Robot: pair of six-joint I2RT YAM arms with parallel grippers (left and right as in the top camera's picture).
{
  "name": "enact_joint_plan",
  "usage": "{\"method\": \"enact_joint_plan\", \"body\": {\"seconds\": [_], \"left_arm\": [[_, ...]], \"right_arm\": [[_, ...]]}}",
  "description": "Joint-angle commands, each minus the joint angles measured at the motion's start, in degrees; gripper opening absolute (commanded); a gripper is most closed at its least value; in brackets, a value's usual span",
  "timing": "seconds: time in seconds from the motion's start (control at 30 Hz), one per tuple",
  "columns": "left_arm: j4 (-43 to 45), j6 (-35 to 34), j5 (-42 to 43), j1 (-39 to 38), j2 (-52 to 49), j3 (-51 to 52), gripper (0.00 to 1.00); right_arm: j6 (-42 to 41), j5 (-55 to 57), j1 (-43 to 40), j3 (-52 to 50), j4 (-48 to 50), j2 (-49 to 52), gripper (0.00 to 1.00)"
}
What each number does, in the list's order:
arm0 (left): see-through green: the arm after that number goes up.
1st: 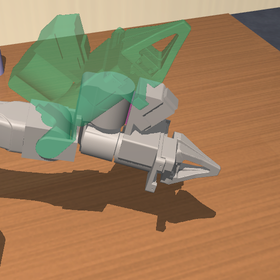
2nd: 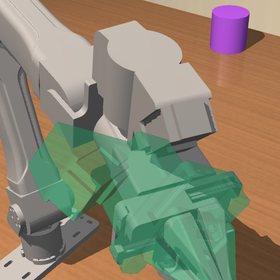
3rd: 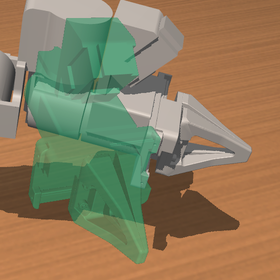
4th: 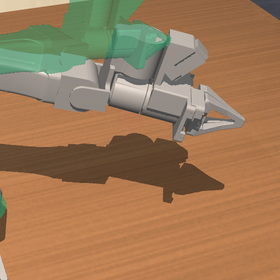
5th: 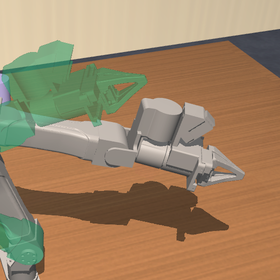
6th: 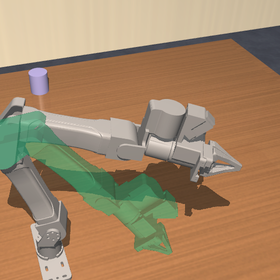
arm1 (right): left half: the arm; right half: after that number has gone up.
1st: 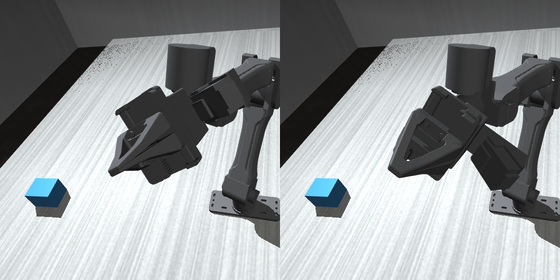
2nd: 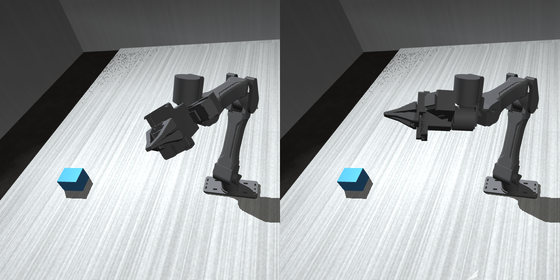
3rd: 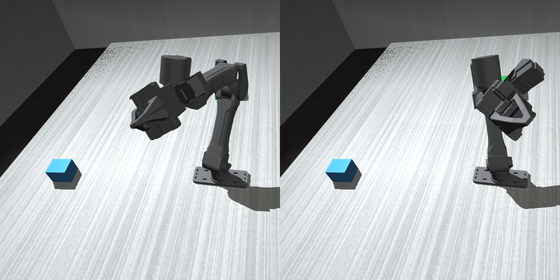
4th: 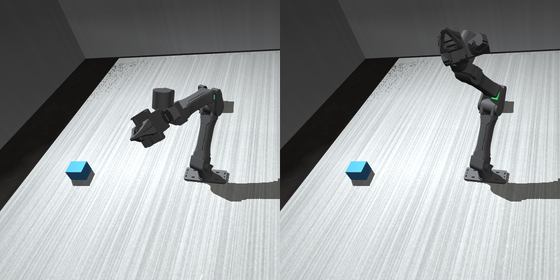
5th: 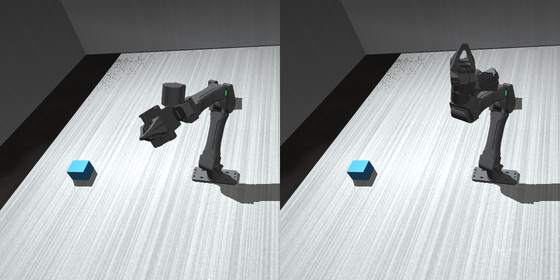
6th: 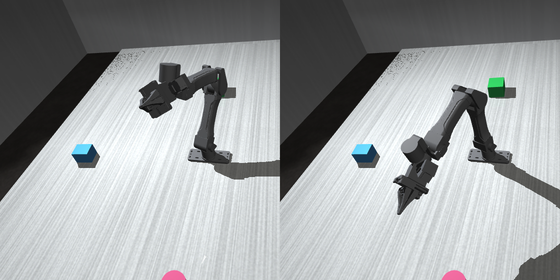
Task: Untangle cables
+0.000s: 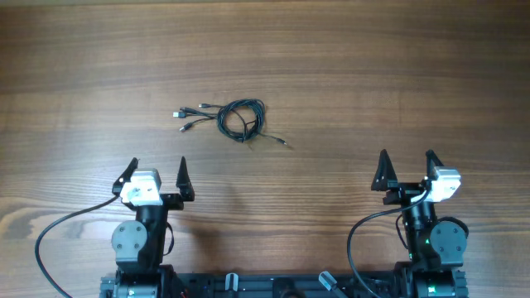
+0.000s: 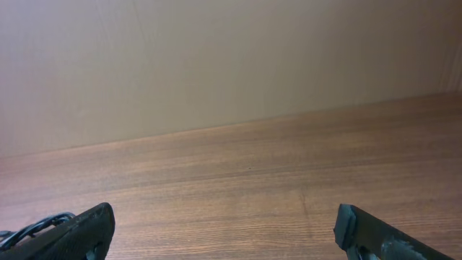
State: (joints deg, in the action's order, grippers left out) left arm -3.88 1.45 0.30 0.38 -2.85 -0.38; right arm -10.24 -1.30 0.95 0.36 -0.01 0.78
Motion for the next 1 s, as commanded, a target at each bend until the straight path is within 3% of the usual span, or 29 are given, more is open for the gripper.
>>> {"method": "enact_joint_plan", "body": {"seconds": [0.0,0.97], "left_arm": [[-0.5,0.9,0.7,0.3,-0.2,0.1,1.00],[0.9,1.3,0.7,0.3,-0.2,0.1,1.00]], "right_arm": [[-0.4,-0.7,-0.2,-0.1,0.2,-0.2,1.00],[-0.4,-0.7,-0.2,-0.1,0.2,-0.2,1.00]]}}
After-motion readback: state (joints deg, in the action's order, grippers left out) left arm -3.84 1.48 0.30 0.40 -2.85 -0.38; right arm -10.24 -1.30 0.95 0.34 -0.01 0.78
